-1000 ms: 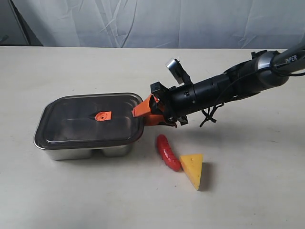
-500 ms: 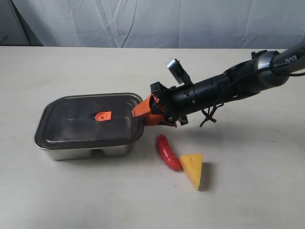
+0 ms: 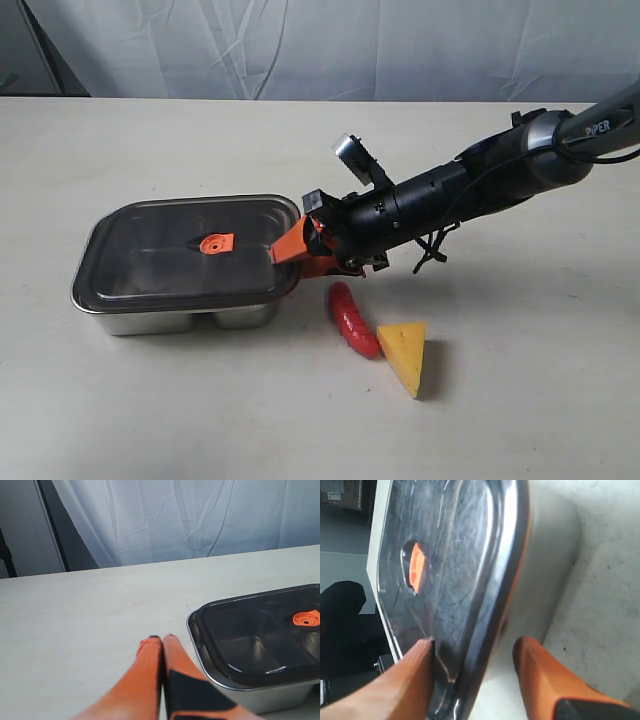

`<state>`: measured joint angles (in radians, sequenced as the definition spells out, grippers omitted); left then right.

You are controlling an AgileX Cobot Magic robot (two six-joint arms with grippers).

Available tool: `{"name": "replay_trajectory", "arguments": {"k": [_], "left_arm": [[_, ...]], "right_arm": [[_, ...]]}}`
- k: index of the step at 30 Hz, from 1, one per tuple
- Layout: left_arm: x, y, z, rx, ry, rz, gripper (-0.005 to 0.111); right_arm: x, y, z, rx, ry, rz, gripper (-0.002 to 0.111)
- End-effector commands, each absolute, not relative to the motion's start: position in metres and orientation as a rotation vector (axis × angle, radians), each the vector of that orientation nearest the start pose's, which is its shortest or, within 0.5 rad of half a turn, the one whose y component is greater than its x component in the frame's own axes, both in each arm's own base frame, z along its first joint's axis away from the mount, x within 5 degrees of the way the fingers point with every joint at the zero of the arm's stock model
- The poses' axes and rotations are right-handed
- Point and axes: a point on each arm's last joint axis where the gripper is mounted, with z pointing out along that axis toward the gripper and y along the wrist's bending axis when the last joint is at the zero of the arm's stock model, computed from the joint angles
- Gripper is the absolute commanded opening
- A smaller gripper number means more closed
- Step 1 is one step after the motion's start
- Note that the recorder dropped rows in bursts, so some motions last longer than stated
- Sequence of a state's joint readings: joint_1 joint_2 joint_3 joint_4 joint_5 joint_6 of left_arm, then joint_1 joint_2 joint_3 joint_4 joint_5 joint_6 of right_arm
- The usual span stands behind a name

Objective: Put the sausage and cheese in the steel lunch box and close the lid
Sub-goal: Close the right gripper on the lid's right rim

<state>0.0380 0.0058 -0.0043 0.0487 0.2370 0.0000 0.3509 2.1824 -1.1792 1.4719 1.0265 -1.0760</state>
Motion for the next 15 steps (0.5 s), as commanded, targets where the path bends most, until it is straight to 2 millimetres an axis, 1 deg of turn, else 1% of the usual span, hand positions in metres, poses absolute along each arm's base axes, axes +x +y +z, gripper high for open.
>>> {"name": "replay_trajectory", "arguments": {"k": [1, 4, 12, 14, 15], "left_arm": [[0.0553, 0.0033, 0.1916, -0.003, 1.722, 0.074, 0.0], [0.0553, 0.0033, 0.1916, -0.003, 1.722, 0.074, 0.0], [0.0553, 0.0033, 0.1916, -0.003, 1.722, 0.074, 0.0], [0.0553, 0.0033, 0.1916, -0.003, 1.722, 0.074, 0.0], [0.0553, 0.0033, 0.1916, -0.003, 1.722, 0.074, 0.0]], "right_arm": [[0.3387, 0.2057, 0.1062, -0.415, 2.553, 1.562, 0.048], [0.3379, 0.2061, 0.107, -0.422, 2.55, 1.578, 0.048], [0.3372, 0.2064, 0.1084, -0.429, 2.545, 1.593, 0.027], [0.3372, 0.2064, 0.1084, -0.429, 2.545, 1.593, 0.024], [0.3372, 0.2064, 0.1084, -0.429, 2.545, 1.593, 0.024]]}}
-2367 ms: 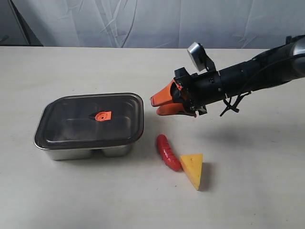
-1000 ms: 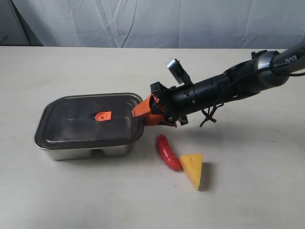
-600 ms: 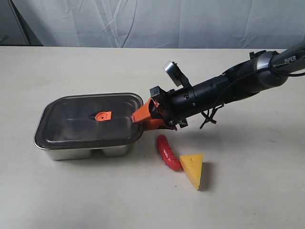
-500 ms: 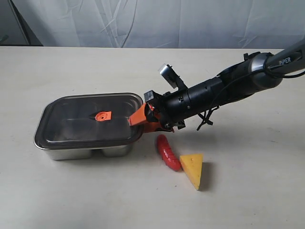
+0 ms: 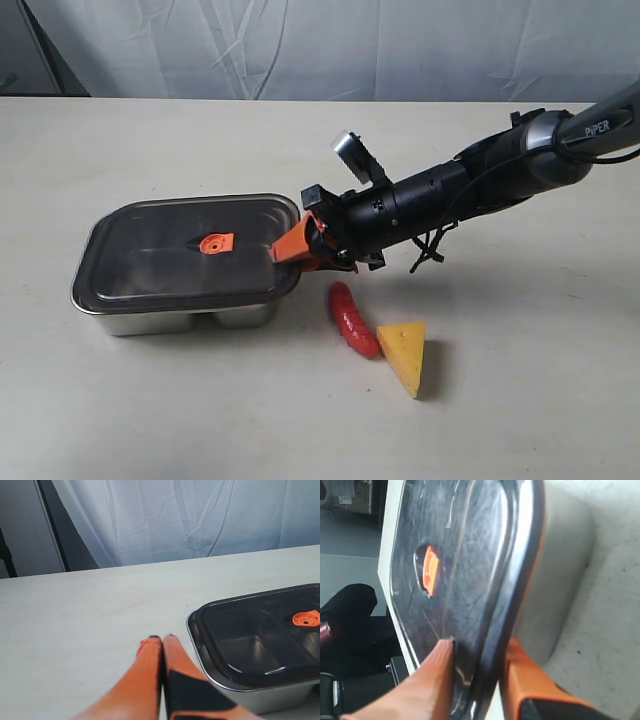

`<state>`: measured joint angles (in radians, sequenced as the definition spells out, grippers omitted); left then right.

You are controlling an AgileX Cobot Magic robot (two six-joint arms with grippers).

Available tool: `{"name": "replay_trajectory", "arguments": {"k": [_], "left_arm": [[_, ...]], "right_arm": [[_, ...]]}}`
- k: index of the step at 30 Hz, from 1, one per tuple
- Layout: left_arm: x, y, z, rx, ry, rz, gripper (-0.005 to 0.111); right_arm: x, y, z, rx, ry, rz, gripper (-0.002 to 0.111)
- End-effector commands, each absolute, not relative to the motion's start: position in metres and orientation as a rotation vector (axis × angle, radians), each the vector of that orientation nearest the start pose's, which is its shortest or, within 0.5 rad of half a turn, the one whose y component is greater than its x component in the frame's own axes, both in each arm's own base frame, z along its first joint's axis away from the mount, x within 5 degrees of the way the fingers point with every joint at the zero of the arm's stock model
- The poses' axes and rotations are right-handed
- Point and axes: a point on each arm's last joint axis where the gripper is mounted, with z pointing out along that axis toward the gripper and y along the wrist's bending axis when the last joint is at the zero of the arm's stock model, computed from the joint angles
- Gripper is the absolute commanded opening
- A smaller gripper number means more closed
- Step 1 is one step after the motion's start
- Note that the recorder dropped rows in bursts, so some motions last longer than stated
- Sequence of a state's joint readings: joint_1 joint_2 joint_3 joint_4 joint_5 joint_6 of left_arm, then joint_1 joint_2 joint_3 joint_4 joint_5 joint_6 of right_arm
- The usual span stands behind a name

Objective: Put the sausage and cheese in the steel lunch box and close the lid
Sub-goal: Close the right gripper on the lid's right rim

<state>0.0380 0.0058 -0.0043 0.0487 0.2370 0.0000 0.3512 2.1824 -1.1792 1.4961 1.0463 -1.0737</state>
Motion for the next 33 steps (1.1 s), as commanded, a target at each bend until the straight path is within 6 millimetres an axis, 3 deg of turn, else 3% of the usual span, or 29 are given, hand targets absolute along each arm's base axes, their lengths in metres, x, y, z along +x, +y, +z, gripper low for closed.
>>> {"name": "replay_trajectory", "arguments": {"k": [1, 4, 9, 16, 24, 33], "left_arm": [[0.055, 0.003, 0.192, -0.003, 1.722, 0.074, 0.0], [0.055, 0.003, 0.192, -0.003, 1.722, 0.074, 0.0], [0.055, 0.003, 0.192, -0.003, 1.722, 0.074, 0.0], [0.055, 0.003, 0.192, -0.003, 1.722, 0.074, 0.0], [0.055, 0.003, 0.192, -0.003, 1.722, 0.074, 0.0], [0.055, 0.003, 0.192, -0.003, 1.722, 0.074, 0.0]], "right_arm": [[0.337, 0.206, 0.108, -0.429, 2.545, 1.593, 0.025], [0.337, 0.206, 0.109, -0.43, 2.544, 1.596, 0.028], [0.333, 0.208, 0.112, -0.463, 2.526, 1.677, 0.047], [0.33, 0.207, 0.113, -0.504, 2.531, 1.696, 0.047], [0.349, 0.18, 0.114, -0.331, 2.504, 1.677, 0.047], [0.357, 0.178, 0.113, -0.224, 2.482, 1.621, 0.047]]}}
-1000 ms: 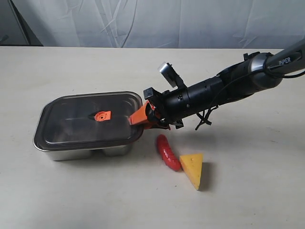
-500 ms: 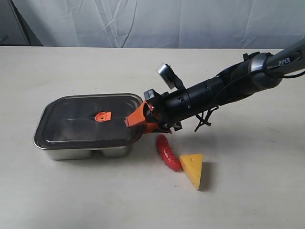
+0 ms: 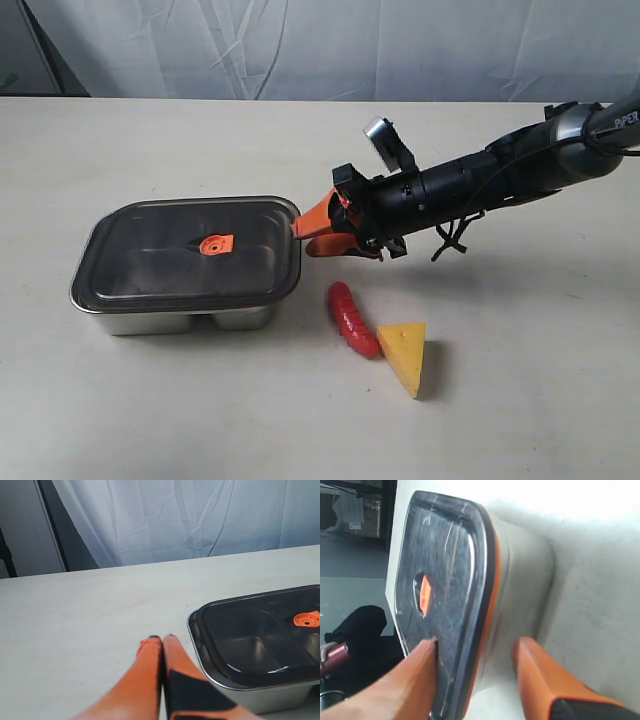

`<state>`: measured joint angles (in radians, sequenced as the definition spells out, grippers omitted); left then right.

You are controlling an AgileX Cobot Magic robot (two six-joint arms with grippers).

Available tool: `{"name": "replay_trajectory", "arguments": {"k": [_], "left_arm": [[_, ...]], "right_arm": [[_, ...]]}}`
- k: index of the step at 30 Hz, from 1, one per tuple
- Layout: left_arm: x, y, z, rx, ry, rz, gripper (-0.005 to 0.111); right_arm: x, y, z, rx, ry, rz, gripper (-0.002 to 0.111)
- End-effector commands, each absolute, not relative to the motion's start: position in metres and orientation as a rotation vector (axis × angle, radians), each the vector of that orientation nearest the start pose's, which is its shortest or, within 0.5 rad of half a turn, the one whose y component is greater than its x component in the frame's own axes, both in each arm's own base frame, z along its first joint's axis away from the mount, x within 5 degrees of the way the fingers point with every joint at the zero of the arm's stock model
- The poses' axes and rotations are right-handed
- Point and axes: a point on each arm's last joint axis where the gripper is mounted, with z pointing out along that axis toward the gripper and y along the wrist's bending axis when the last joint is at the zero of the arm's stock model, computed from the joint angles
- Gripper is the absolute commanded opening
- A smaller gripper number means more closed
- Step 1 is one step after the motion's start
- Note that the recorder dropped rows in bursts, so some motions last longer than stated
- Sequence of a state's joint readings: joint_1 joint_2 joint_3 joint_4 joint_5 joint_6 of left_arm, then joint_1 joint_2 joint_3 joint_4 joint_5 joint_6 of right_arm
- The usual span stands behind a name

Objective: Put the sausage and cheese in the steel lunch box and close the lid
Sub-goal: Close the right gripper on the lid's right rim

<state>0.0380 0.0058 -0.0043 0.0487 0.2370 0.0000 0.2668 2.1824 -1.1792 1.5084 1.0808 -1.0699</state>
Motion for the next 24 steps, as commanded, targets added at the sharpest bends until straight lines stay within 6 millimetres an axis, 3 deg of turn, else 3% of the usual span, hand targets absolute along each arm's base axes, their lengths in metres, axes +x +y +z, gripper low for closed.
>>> {"name": "replay_trajectory", "arguments": {"k": [1, 13, 24], "left_arm": [[0.055, 0.003, 0.192, -0.003, 1.722, 0.074, 0.0], [0.055, 0.003, 0.192, -0.003, 1.722, 0.074, 0.0], [0.055, 0.003, 0.192, -0.003, 1.722, 0.074, 0.0]], "right_arm": [[0.358, 0.179, 0.114, -0.208, 2.468, 1.637, 0.047], [0.35, 0.195, 0.114, -0.255, 2.478, 1.645, 0.047], [0.352, 0.194, 0.111, -0.248, 2.495, 1.596, 0.046]]}}
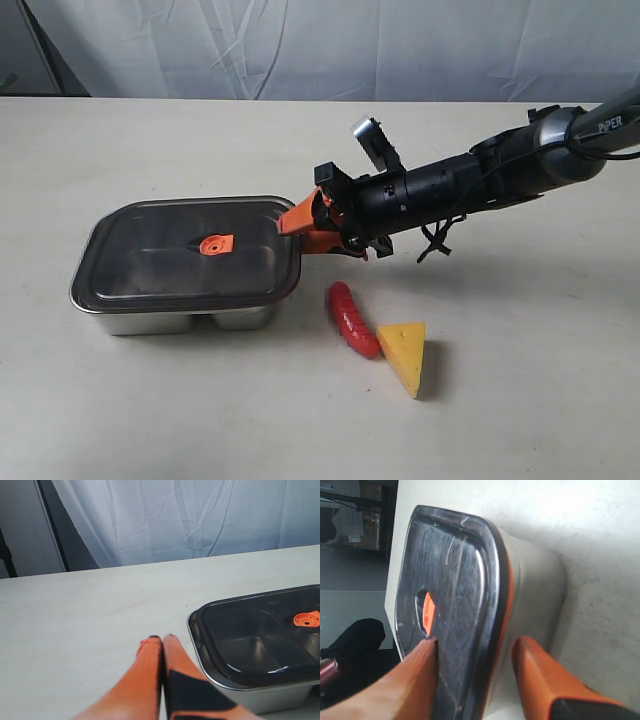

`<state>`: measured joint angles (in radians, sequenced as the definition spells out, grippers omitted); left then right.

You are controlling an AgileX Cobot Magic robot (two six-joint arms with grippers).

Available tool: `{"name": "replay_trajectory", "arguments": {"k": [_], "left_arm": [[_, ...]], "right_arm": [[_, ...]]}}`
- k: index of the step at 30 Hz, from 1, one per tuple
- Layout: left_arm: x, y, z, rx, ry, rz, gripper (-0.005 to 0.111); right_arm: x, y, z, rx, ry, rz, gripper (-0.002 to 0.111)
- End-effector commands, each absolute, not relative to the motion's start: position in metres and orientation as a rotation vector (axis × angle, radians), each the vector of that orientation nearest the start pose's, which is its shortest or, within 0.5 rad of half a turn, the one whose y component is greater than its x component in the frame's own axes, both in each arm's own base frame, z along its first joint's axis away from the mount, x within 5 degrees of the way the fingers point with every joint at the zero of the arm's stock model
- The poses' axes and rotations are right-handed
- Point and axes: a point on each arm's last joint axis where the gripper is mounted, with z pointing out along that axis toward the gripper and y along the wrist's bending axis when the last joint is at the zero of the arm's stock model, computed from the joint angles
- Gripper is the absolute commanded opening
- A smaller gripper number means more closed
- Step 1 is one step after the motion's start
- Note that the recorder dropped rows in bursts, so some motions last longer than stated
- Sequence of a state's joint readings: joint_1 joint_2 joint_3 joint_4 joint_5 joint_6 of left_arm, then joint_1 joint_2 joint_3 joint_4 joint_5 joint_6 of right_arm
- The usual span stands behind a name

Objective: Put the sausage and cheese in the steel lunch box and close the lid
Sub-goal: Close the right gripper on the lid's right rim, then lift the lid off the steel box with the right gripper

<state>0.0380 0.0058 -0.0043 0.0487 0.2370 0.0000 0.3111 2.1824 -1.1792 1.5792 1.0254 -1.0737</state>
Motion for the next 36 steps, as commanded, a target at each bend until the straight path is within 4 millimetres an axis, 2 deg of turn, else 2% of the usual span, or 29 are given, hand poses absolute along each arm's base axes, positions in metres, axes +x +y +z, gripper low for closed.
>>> {"name": "replay_trajectory", "arguments": {"k": [1, 5, 8, 16, 19, 24, 29, 36], "left_arm": [[0.055, 0.003, 0.192, -0.003, 1.722, 0.074, 0.0], [0.055, 0.003, 0.192, -0.003, 1.722, 0.074, 0.0], [0.055, 0.003, 0.192, -0.003, 1.722, 0.074, 0.0], [0.055, 0.003, 0.192, -0.003, 1.722, 0.074, 0.0], [0.055, 0.003, 0.192, -0.003, 1.722, 0.074, 0.0], [0.055, 0.003, 0.192, -0.003, 1.722, 0.074, 0.0], [0.055, 0.003, 0.192, -0.003, 1.722, 0.074, 0.0], [0.055, 0.003, 0.192, -0.003, 1.722, 0.074, 0.0]], "right_arm": [[0.352, 0.194, 0.111, -0.248, 2.495, 1.596, 0.042], [0.352, 0.194, 0.111, -0.266, 2.487, 1.583, 0.017], [0.353, 0.194, 0.11, -0.267, 2.488, 1.571, 0.008], [0.352, 0.194, 0.111, -0.274, 2.483, 1.589, 0.006], [0.349, 0.195, 0.114, -0.295, 2.47, 1.641, -0.001], [0.345, 0.197, 0.119, -0.326, 2.438, 1.737, -0.001], [0.345, 0.197, 0.126, -0.343, 2.415, 1.758, -0.001], [0.351, 0.184, 0.142, -0.334, 2.362, 1.75, -0.001]]}}
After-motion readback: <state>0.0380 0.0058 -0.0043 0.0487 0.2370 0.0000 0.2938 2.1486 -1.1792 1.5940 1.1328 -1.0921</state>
